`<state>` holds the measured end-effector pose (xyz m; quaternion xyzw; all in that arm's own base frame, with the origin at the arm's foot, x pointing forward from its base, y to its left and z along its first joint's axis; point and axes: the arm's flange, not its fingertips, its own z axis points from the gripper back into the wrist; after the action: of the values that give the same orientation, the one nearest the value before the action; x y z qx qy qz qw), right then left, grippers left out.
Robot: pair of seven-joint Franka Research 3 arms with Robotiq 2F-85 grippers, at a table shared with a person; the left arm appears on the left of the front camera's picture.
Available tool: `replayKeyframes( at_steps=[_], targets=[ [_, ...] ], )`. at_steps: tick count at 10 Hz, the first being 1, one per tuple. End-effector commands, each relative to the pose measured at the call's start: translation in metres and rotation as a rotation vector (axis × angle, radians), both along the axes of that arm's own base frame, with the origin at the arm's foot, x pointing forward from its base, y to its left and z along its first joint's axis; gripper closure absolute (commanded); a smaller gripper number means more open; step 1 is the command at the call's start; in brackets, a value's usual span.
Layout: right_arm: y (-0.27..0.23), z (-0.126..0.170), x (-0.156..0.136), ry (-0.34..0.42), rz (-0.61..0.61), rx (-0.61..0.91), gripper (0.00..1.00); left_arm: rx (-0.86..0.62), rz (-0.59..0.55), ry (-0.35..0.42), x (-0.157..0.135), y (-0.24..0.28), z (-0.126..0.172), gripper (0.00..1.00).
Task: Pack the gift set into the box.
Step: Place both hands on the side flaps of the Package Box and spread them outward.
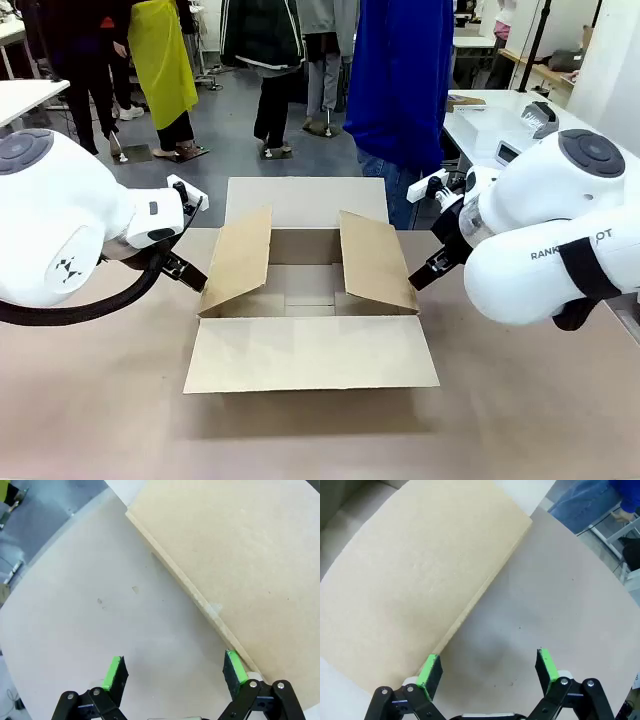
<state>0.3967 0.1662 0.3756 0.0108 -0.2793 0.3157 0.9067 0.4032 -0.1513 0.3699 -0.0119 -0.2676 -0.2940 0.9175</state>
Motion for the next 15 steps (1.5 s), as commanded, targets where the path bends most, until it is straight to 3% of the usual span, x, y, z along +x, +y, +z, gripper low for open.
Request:
replayKeyframes(
  at_steps=[1,15],
  targets=[
    [0.0000,0.0000,0.0000,0.000,0.000,0.000,0.00,0.000,0.000,0.000,-0.0001,-0.0002,0.0001,0.00],
    [0.0000,0.0000,0.0000,0.000,0.000,0.000,0.00,0.000,0.000,0.000,-0.0001,-0.0002,0.0001,0.00]
  ],
)
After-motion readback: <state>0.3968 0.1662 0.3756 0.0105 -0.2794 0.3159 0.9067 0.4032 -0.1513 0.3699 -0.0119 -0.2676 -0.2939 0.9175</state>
